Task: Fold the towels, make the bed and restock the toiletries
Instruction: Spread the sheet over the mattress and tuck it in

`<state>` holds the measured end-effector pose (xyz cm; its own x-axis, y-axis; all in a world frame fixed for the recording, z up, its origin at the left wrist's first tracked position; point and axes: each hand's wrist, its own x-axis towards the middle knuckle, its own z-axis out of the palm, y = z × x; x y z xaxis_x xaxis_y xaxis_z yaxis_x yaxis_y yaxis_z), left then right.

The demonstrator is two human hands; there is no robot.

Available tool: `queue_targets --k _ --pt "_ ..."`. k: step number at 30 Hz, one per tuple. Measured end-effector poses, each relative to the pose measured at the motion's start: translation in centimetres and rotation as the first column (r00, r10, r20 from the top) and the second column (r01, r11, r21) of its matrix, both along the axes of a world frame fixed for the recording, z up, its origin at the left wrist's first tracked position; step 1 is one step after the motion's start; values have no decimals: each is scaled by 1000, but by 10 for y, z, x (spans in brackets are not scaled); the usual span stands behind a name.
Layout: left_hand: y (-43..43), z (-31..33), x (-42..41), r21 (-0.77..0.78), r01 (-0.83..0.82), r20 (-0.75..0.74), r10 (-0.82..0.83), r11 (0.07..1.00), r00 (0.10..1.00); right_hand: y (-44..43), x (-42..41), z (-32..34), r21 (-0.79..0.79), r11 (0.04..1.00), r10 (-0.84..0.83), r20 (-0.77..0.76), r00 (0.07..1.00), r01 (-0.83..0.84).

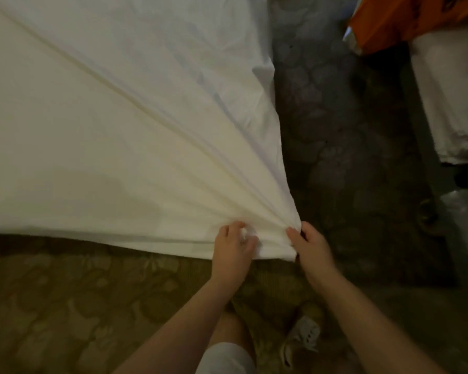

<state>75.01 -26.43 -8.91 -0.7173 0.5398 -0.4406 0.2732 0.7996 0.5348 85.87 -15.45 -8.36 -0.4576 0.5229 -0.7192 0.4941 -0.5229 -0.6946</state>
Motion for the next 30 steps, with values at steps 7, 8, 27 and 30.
queue_targets --k 7,8,27,30 --pt "-14 6 17 -174 -737 155 758 653 634 -5 -6 35 -530 778 -449 -94 889 337" --pt "-17 4 13 -214 -811 225 835 545 502 -3 -9 39 -545 760 -472 -92 877 353" --pt "19 23 10 -522 -847 849 158 98 -505 -2 -26 115 -825 480 -713 -168 681 299" --pt "20 11 20 -483 -861 875 36 162 -484 0 -25 116 -814 503 -706 -193 681 291"
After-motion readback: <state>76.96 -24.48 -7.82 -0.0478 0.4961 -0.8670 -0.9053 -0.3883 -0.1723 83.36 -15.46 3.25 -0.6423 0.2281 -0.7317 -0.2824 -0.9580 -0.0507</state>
